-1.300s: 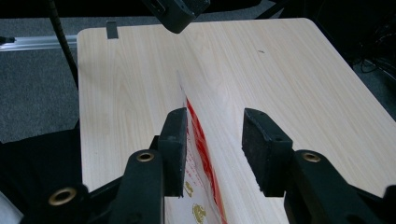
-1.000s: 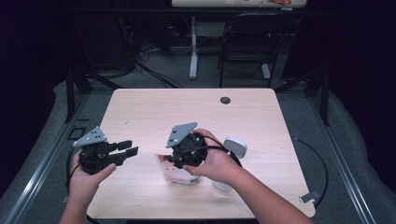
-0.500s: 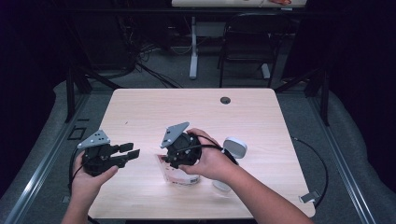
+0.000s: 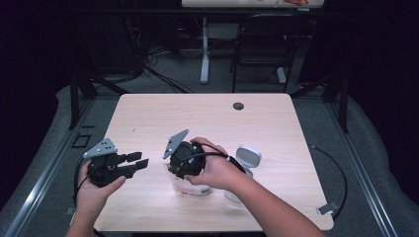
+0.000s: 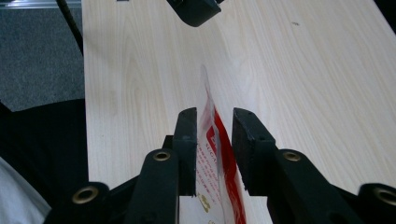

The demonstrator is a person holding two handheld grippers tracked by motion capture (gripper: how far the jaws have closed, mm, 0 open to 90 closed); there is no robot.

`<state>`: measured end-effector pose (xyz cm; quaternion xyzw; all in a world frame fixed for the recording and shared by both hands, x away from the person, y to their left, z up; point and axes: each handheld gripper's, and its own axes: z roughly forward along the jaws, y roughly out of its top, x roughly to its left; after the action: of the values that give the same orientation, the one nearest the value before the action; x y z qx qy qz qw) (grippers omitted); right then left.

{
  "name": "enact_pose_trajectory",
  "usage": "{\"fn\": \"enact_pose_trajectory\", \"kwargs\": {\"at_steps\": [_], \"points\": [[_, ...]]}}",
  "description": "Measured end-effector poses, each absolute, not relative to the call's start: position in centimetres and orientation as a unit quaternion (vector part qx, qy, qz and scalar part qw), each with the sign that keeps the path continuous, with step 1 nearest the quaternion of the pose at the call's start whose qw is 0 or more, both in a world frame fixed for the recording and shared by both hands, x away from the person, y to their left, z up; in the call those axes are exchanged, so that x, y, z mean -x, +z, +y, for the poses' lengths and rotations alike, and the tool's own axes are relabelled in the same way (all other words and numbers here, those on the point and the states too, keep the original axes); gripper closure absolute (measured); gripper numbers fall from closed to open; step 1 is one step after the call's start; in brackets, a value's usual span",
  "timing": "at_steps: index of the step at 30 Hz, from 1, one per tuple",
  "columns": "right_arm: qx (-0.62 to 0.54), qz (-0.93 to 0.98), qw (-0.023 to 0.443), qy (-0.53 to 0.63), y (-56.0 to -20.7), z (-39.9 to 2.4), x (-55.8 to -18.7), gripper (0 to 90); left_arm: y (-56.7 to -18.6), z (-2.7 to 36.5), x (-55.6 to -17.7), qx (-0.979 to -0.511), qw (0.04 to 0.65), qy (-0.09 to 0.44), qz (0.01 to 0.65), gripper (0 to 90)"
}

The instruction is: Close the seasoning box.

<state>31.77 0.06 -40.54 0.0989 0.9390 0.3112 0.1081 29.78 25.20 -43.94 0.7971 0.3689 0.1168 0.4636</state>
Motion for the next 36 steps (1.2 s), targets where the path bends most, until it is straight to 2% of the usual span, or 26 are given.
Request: {"fn": "enact_pose_trajectory", "kwargs": {"at_steps": [17,24,36], "points": [[-0.099,0.947,0.086,0.292,-40.9,0.0,-32.4,81.1,-44.0,25.2,-29.8,-0.797,0.466,0.113,0.369,58.4],[-0.079,0.952,0.086,0.283,-40.7,0.0,-32.8,87.9,-44.0,25.2,-29.8,-0.796,0.466,0.113,0.37,58.4],[-0.079,0.95,0.074,0.292,-40.7,-0.4,-33.3,89.6,-44.0,25.0,-29.7,-0.797,0.469,0.117,0.362,58.4]]}}
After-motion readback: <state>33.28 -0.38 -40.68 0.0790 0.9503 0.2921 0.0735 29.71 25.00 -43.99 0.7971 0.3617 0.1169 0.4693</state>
